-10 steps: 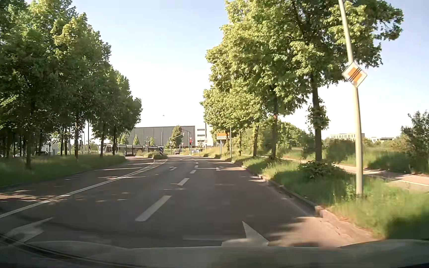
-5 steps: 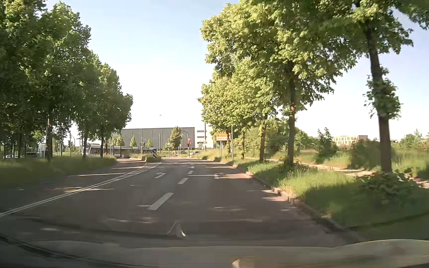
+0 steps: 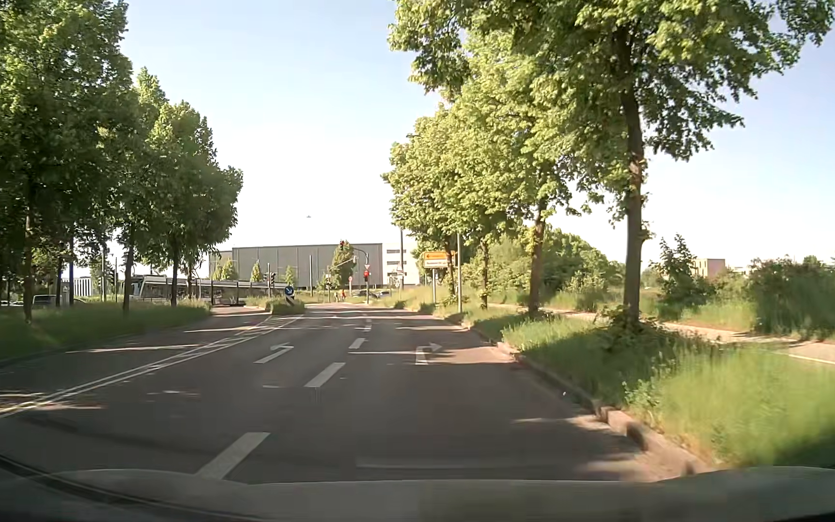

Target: Follow the waypoints while adhering to traffic rules and regulations

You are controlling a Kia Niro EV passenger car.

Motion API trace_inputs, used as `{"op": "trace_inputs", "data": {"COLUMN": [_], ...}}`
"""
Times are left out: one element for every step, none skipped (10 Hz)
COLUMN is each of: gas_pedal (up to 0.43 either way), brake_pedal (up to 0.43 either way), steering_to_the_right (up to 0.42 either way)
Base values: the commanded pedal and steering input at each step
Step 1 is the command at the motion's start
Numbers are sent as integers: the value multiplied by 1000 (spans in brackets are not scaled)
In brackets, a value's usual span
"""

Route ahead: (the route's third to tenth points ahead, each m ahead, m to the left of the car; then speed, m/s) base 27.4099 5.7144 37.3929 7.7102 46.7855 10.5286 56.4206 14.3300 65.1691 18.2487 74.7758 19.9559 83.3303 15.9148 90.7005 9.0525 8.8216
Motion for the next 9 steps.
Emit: {"op": "trace_inputs", "data": {"gas_pedal": [0,0,0,0,0,0,0,0,0], "brake_pedal": [122,134,152,159,146,104,79,49,37], "steering_to_the_right": [-16,-16,-16,-16,-16,-16,-16,-16,-17]}}
